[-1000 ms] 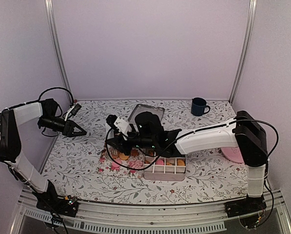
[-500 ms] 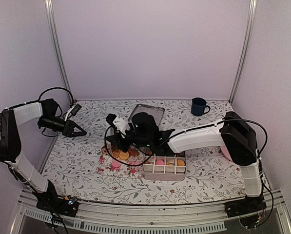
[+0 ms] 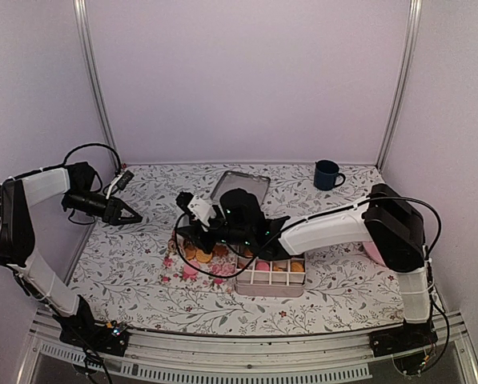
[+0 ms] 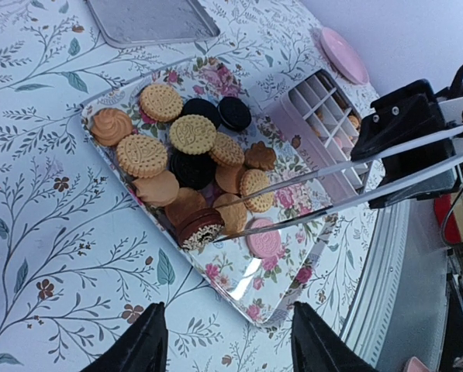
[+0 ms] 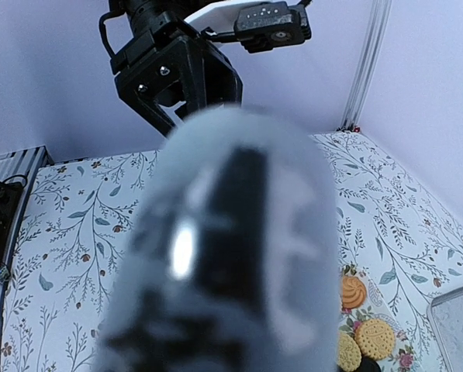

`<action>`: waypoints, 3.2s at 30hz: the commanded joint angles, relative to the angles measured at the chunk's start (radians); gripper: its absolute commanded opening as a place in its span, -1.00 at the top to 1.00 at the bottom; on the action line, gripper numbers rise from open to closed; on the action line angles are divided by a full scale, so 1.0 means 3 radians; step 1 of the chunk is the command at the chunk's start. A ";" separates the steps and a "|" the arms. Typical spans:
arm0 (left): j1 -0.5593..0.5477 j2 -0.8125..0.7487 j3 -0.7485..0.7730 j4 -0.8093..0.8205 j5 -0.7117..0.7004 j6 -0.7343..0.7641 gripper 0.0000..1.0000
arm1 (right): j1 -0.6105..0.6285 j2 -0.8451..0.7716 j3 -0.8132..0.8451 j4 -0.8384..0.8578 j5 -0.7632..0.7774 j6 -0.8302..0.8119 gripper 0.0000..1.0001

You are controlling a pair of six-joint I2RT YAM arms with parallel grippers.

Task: Pack the cookies
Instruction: Position the fake cookies on the plate, then pick up the fake cookies from the plate.

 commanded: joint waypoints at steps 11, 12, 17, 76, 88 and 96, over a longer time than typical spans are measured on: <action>0.0031 0.0004 0.0001 -0.0042 0.0087 0.0043 -0.09 | 0.0205 -0.0632 -0.0556 -0.0166 -0.0281 0.0252 0.37; 0.0031 0.0000 0.0001 -0.0045 0.0088 0.0045 -0.09 | 0.0205 -0.0634 -0.0547 -0.0173 -0.0260 0.0248 0.37; 0.0031 -0.0001 0.0000 -0.0049 0.0086 0.0041 -0.09 | 0.0156 -0.0572 -0.0366 -0.0177 -0.0146 0.0159 0.36; 0.0031 0.0025 0.0001 -0.0083 0.0135 0.0102 -0.08 | -0.0002 -0.0483 -0.0332 -0.0049 -0.0217 0.0511 0.14; 0.0031 0.0034 -0.0014 -0.0091 0.0119 0.0122 -0.07 | 0.0041 -0.0381 -0.0388 -0.0054 -0.0387 0.0638 0.17; 0.0030 0.0035 -0.0018 -0.0089 0.0134 0.0122 -0.07 | 0.0057 -0.0335 -0.0393 -0.0095 -0.0337 0.0577 0.22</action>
